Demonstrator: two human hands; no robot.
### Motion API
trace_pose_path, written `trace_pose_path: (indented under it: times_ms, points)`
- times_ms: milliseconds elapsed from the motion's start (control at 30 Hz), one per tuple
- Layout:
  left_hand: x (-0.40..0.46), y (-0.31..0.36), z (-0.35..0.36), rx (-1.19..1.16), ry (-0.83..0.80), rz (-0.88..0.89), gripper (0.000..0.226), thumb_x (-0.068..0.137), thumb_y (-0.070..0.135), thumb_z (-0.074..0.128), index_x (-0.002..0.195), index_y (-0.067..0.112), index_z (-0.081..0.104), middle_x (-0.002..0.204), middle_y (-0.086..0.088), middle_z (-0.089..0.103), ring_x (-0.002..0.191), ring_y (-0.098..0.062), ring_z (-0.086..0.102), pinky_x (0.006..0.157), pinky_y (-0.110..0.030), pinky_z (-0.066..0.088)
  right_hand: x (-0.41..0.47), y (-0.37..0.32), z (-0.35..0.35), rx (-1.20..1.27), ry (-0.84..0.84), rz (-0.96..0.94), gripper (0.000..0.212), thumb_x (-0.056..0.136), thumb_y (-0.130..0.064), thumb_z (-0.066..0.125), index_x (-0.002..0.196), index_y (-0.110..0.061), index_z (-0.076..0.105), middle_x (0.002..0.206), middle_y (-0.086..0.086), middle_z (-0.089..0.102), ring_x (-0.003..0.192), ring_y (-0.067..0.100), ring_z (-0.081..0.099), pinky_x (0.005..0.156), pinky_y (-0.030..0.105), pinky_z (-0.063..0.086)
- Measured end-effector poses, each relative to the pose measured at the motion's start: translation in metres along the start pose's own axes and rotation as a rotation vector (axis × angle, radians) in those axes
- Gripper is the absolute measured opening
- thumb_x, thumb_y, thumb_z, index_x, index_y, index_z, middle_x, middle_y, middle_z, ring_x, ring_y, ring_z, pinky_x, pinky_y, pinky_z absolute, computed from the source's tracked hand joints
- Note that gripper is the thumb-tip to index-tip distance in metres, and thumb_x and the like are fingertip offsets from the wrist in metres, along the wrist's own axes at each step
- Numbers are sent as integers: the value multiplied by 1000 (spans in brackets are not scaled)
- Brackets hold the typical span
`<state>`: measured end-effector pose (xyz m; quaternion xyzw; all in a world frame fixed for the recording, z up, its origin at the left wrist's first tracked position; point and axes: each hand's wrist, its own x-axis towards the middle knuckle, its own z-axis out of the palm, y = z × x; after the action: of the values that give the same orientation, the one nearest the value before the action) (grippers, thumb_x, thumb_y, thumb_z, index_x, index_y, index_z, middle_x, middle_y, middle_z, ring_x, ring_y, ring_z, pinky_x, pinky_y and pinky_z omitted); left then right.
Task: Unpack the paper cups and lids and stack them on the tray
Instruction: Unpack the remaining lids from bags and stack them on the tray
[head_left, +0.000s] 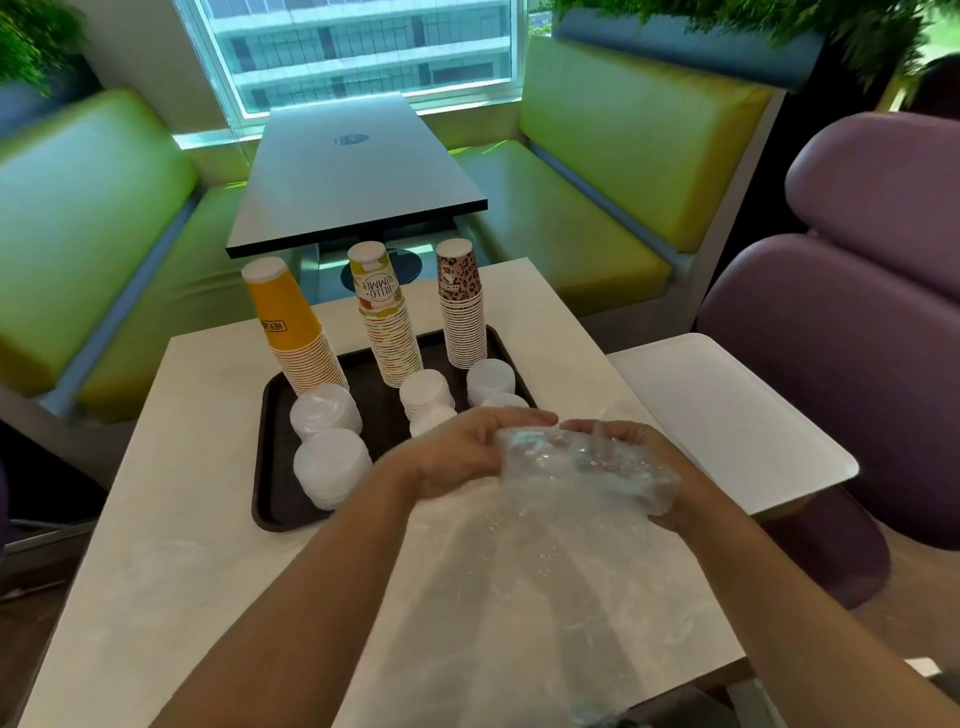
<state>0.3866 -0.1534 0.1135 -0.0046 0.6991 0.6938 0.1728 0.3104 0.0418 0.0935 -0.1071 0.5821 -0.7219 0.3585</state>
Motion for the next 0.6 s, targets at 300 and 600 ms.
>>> trace_pose_path:
  times_ms: [300,600]
  points:
    - [7,-1,25,-667,430,-211,113,50,67,64,149,32,21,151,-12,32,134,-40,35,103,-65,27,1,1,6,-702,404,-674,34,89,9,53,77,-18,70,114,-4,50,106,-7,47,88,-2,36]
    - [15,-21,32,-677,577,9,58,75,9,72,127,15,49,114,-10,65,101,-29,65,74,-40,57,-7,5,13,-305,-76,-279,39,75,-54,70,106,-30,65,131,-13,49,117,6,54,85,22,54]
